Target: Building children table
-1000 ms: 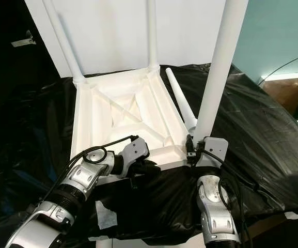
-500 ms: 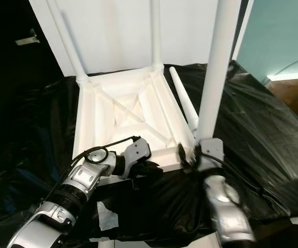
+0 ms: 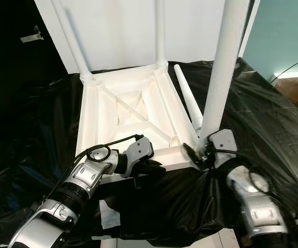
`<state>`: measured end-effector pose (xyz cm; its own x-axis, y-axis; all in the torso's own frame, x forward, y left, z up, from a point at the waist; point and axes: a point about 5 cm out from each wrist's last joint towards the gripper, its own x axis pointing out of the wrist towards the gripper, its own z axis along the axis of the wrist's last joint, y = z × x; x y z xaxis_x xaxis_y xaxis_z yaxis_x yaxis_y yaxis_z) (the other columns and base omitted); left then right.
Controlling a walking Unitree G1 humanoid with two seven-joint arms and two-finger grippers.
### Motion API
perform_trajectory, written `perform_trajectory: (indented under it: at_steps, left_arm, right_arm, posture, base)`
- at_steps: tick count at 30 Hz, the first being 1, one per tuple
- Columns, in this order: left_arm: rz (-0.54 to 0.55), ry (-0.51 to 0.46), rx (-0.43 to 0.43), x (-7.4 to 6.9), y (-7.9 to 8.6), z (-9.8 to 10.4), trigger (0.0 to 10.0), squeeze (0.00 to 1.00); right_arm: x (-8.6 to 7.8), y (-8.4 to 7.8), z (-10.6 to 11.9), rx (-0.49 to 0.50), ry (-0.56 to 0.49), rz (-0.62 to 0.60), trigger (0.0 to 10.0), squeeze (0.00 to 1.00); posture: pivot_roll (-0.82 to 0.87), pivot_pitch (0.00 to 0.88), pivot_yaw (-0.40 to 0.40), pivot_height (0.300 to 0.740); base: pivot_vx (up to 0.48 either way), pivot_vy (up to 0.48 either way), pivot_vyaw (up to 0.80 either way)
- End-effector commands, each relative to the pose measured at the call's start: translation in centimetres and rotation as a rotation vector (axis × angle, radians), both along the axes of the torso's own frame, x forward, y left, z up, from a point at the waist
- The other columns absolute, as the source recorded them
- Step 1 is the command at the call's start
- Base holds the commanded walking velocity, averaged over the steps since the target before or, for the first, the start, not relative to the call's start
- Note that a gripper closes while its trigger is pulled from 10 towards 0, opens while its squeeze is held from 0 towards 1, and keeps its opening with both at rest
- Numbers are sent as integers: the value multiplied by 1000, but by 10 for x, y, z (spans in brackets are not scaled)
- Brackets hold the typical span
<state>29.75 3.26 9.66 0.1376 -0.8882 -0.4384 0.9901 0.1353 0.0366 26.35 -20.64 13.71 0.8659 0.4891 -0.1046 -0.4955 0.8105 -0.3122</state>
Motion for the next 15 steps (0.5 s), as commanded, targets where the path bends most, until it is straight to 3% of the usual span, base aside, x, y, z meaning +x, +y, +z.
perform_trajectory:
  at_steps: [1, 8, 15]
  left_arm:
    - [48, 234, 100, -27, 14, -58, 10000, 0]
    - [56, 230, 104, -26, 16, -58, 10000, 0]
    - [57, 228, 109, -26, 18, -58, 10000, 0]
  right_arm:
    - [-2, 11, 0, -13, 16, 82, 0, 0]
    - [-1, 9, -5, -37, 67, 107, 0, 0]
    - [2, 12, -13, -7, 81, 33, 0, 0]
  posture:
    - [-143, 29, 35, 740]
    - [-134, 26, 37, 740]
    - [-135, 25, 38, 740]
  base:
    - [0, 0, 0]
    - [0, 0, 0]
    - [0, 0, 0]
